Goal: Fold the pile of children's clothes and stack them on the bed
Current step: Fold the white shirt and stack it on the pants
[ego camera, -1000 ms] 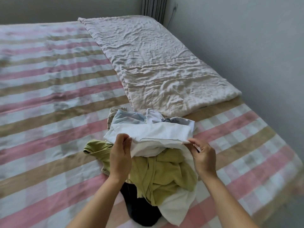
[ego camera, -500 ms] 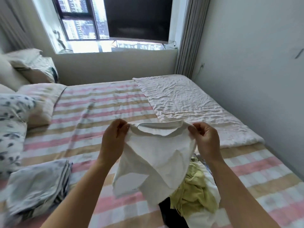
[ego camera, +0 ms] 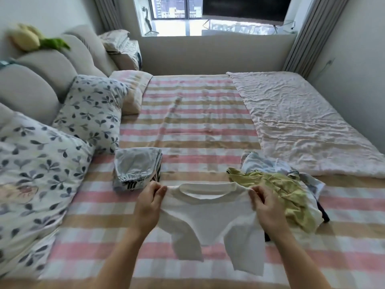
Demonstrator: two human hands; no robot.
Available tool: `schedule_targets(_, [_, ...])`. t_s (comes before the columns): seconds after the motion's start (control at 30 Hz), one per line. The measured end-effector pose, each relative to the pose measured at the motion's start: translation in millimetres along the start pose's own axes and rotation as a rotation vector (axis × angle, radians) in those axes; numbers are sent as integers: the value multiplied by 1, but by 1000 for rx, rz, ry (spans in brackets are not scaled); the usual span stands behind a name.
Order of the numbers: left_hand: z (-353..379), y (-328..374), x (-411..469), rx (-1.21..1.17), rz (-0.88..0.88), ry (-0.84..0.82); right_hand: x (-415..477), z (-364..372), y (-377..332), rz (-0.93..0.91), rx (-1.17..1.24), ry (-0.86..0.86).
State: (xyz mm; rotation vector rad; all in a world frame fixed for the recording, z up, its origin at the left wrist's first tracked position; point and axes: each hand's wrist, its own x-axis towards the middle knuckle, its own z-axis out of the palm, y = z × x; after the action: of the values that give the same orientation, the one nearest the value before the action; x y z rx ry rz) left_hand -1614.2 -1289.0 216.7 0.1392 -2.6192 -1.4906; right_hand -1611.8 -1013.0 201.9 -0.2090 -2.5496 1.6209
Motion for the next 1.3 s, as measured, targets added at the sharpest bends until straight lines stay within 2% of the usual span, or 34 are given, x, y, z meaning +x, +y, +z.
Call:
schedule_targets(0.1, [-23,-7,-33,-52,-25,54,-36,7,-14,-31,24,-26])
schedule_targets(0.23, [-41,-5,-49,-63,27,138,-62,14,-34,-132,35,45])
schedule_targets(0.33, [-33,-25,-44,-35,18,138,-59,30,-22,-152,23,81])
schedule_targets(0.53, [37,-135,-17,37,-161,14,-27,91,86,-17,-159,15])
schedule_targets(0.73, [103,-227,8,80,-231,36,7,145,186,65,-303,-9])
schedule_targets(0.97, [155,-292,67,185,-179,106,68,191,248,-25,-400,78])
schedule_targets(1.3, [189,-385,190,340,-161,-25,183,278,317,6,-620,58])
